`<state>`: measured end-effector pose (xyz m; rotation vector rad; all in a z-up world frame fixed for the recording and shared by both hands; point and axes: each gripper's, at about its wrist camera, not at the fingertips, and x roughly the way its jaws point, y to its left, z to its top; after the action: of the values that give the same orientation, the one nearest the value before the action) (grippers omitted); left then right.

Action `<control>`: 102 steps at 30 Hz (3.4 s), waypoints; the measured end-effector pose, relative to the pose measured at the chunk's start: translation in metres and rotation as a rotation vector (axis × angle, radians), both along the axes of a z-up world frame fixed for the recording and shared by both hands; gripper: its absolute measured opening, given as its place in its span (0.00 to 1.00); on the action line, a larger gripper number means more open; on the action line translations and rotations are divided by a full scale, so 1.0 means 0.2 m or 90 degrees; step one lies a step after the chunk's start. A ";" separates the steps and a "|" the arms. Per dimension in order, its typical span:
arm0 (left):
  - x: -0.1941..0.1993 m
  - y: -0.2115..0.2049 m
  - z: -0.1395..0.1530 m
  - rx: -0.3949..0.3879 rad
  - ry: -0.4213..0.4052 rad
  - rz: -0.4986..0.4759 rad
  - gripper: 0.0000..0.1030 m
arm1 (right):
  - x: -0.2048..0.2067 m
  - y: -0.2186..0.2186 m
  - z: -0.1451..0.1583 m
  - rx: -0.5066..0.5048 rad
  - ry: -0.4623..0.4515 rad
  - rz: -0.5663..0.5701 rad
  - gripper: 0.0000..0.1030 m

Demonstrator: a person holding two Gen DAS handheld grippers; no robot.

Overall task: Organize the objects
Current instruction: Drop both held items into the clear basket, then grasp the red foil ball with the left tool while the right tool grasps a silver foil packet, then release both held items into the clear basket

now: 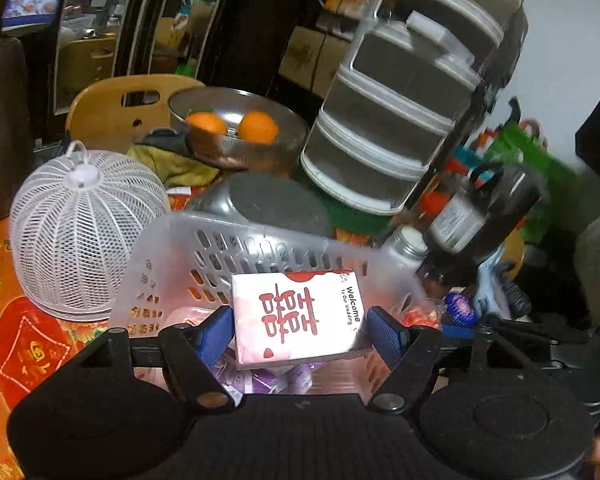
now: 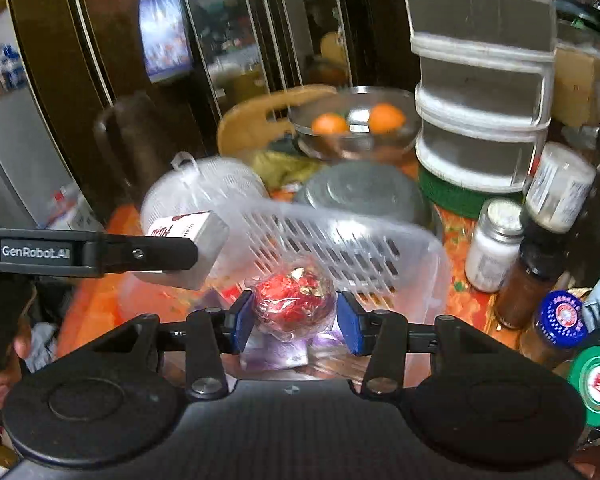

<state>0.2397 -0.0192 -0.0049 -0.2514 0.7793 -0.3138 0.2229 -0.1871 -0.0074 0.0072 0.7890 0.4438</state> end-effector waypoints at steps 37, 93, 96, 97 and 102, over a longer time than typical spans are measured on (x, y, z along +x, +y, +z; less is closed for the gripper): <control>-1.26 0.16 -0.47 0.001 0.157 -0.153 0.83 | -0.80 -0.20 -0.42 0.029 0.108 -0.016 0.72; -1.27 0.19 -0.51 0.064 0.097 -0.040 0.48 | -0.74 -0.18 -0.45 0.019 0.116 -0.027 0.43; -1.25 0.20 -0.44 0.063 0.075 -0.026 0.48 | -0.77 -0.19 -0.37 0.033 0.095 -0.024 0.43; -1.24 0.21 -0.42 0.064 0.066 -0.023 0.48 | -0.77 -0.19 -0.34 0.039 0.085 -0.023 0.43; -1.14 0.22 -0.22 0.058 0.013 -0.016 0.48 | -0.79 -0.21 -0.12 0.086 0.018 -0.028 0.43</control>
<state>0.0119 0.0245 -0.0497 -0.1587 0.8155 -0.2987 0.0654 -0.2282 -0.0309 0.1570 0.7846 0.4563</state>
